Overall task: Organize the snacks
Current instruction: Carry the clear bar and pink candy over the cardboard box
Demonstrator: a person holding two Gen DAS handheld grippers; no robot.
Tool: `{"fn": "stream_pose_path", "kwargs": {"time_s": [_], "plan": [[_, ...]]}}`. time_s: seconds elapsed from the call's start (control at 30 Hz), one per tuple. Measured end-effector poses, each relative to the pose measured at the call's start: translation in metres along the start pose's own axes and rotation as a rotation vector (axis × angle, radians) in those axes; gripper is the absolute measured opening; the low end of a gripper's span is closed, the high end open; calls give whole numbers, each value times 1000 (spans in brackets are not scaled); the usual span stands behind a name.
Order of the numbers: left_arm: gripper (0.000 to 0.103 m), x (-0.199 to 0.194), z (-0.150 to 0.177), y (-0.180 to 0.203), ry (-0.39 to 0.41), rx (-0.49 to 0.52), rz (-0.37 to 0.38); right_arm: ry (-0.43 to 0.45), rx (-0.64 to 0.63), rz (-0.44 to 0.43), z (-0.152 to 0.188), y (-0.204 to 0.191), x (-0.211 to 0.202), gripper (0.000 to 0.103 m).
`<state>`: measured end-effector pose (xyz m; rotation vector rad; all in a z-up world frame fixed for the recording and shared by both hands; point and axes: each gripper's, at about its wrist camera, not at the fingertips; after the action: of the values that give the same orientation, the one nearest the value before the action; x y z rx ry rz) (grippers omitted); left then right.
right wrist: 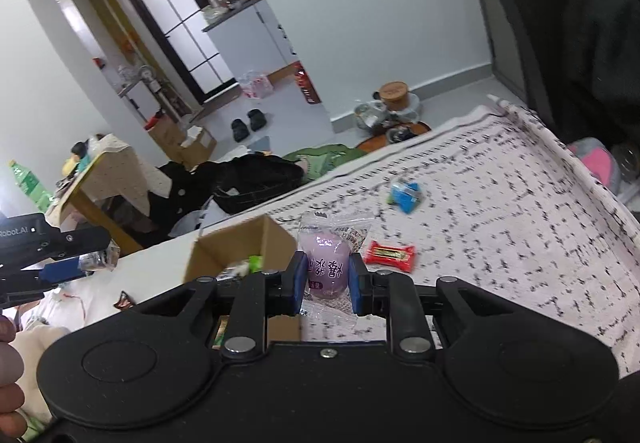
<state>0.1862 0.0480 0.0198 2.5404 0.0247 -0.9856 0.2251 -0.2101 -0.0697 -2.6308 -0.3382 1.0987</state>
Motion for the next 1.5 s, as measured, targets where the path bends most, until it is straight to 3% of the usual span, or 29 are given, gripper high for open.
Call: {"fn": "stream_pose_path", "kwargs": {"time_s": [0.53,1.07,1.5], "plan": [[50,-9,-25,-49,3,-68,-13,-21,-81,-71,-17,-67,26,22],[50,41,-39,-89,-96,-158,-10,-147,-158,-99,-27,-124,85,22],[50,83,-51,-114,-163,-206,-38,-204,-91,-163,-39,-140,141,20]]}}
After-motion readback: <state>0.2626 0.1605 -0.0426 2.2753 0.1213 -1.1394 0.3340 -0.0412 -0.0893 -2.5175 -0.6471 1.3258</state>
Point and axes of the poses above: each gripper's, at about its wrist camera, not at the fingertips, and x roughly the way its jaws point, y to its right, z to its underside, and after that the axes turned 7 degrees about z, right-handed
